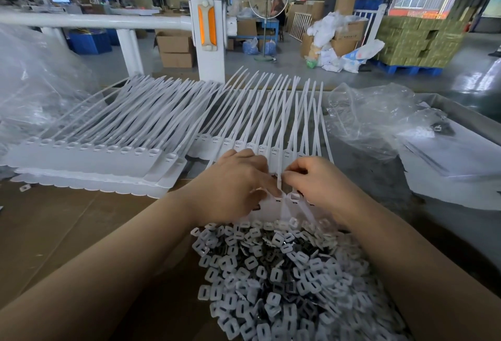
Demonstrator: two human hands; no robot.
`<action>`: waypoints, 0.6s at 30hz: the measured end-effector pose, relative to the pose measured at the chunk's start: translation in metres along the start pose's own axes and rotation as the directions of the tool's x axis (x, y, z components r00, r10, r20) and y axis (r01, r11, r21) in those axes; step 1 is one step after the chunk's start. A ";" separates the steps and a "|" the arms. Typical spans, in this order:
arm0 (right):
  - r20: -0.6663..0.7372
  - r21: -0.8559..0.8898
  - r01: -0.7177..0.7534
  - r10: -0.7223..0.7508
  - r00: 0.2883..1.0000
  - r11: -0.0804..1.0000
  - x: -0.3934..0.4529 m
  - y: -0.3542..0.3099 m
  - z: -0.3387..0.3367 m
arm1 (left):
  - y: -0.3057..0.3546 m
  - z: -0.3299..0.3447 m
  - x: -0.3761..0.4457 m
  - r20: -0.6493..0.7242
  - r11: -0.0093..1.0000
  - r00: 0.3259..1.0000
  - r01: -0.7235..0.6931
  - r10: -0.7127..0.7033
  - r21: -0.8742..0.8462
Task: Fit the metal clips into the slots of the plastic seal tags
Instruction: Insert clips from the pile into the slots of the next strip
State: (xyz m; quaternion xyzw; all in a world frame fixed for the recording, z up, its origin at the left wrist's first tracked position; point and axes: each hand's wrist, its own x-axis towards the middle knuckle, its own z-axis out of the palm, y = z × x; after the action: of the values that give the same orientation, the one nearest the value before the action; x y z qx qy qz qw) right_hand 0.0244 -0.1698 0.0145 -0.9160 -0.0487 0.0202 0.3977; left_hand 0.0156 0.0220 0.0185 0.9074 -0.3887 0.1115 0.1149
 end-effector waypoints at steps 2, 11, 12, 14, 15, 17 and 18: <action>-0.008 0.015 0.006 -0.006 1.000 1.000 0.000 0.000 -0.001 | -0.003 -0.001 -0.001 0.022 0.965 0.992 0.123 -0.121 -0.230; -0.020 0.060 0.009 -0.008 1.000 0.998 -0.002 -0.001 -0.002 | -0.007 -0.020 -0.001 0.262 0.838 0.940 0.319 -0.219 -0.443; -0.019 0.058 0.009 -0.008 1.000 0.998 -0.003 -0.001 -0.002 | -0.008 -0.020 -0.001 0.283 0.846 0.932 0.332 -0.226 -0.417; -0.017 0.054 0.010 -0.009 1.000 0.998 -0.003 -0.001 -0.002 | -0.007 -0.018 -0.002 0.313 0.854 0.918 0.357 -0.245 -0.378; -0.017 0.055 0.011 -0.010 1.000 0.998 -0.003 -0.001 -0.002 | -0.007 -0.017 -0.001 0.317 0.857 0.913 0.367 -0.256 -0.362; -0.018 0.056 0.014 -0.013 1.000 0.998 -0.003 -0.001 -0.002 | -0.005 -0.016 -0.001 0.321 0.874 0.908 0.372 -0.271 -0.314; -0.018 0.057 0.015 -0.014 1.000 0.998 -0.004 -0.002 -0.003 | -0.004 -0.016 -0.001 0.326 0.885 0.905 0.368 -0.272 -0.285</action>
State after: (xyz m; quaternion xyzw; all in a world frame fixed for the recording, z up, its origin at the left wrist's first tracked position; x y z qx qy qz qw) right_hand 0.0207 -0.1709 0.0174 -0.9039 -0.0512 0.0109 0.4244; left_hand 0.0164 0.0300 0.0329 0.9321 -0.2576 -0.1061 0.2314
